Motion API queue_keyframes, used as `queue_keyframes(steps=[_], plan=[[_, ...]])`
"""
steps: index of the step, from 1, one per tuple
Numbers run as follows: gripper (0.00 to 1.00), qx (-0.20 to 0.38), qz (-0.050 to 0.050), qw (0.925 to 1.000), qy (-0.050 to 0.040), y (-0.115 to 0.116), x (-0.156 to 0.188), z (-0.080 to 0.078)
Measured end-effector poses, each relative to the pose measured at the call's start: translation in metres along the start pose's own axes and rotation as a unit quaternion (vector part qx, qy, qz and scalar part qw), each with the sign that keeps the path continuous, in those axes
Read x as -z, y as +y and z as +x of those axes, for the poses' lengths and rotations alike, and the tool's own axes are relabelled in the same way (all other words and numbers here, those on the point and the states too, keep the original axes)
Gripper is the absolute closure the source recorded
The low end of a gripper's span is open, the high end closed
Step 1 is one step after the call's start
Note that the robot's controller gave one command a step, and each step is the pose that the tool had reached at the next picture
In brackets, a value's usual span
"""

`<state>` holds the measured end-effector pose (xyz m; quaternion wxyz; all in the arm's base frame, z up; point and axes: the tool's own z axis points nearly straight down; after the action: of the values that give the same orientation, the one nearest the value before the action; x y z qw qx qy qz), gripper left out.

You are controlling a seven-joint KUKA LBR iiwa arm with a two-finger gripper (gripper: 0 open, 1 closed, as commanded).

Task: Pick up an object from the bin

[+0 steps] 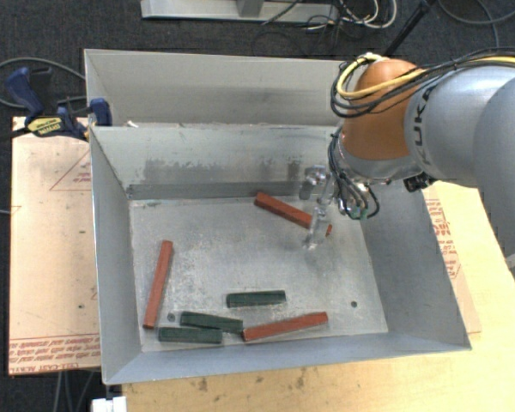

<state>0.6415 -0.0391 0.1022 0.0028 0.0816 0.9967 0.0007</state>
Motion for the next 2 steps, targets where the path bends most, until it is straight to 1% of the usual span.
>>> queue_keyframes(steps=[1, 2], plan=[[0.00, -0.094, 0.000, 0.9956, 0.0018, 0.012, 0.008, 0.012], [0.00, -0.170, 0.001, 0.9855, 0.0029, 0.000, -0.033, 0.005]])
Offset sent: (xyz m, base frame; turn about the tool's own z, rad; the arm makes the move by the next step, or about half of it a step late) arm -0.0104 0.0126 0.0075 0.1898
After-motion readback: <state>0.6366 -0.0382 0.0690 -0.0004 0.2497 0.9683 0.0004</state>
